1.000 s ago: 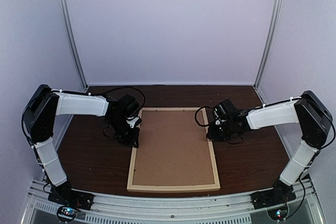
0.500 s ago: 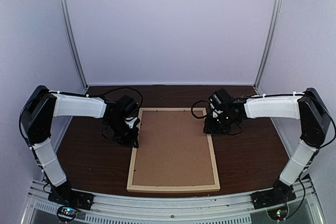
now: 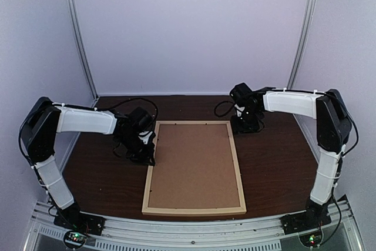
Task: Put the photo into the frame
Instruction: Press the fastener onto the backboard.
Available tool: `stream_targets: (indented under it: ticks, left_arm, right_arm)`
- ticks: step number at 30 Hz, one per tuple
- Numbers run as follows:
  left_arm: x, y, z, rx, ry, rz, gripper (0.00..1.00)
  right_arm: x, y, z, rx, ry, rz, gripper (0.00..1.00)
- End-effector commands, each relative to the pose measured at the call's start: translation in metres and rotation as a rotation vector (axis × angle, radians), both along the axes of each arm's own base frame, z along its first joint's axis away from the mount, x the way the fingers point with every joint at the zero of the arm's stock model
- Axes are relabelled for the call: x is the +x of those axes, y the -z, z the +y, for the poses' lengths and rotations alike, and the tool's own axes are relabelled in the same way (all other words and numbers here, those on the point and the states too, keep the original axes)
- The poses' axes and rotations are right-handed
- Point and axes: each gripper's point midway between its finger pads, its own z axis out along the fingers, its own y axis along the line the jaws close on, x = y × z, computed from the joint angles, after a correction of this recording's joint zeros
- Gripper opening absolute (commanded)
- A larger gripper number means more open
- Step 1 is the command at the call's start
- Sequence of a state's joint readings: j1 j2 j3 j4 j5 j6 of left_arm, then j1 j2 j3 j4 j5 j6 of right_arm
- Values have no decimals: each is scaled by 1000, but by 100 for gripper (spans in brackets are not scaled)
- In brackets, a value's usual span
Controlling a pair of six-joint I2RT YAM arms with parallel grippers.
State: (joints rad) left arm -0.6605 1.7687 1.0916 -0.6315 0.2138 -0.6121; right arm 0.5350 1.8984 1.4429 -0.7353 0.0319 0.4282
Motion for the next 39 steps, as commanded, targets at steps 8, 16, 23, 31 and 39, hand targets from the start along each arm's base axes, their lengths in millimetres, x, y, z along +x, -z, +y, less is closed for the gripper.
stream_targets:
  ticks: [8, 16, 23, 31, 39]
  left_arm:
    - [-16, 6, 3, 2, 43, 32, 12]
    - [-13, 4, -1, -7, 50, 31, 13]
    - [-14, 6, 0, -3, 50, 35, 12]
    - [-15, 7, 0, -3, 52, 37, 12]
    - [-15, 8, 0, -5, 52, 40, 13]
  right_arm:
    - [18, 17, -6, -83, -40, 79, 51]
    - [25, 27, -2, -89, -45, 92, 50]
    - [25, 38, 1, -86, -51, 118, 49]
    - [24, 46, 7, -70, -56, 132, 48]
    - [16, 51, 26, -25, -80, 145, 48]
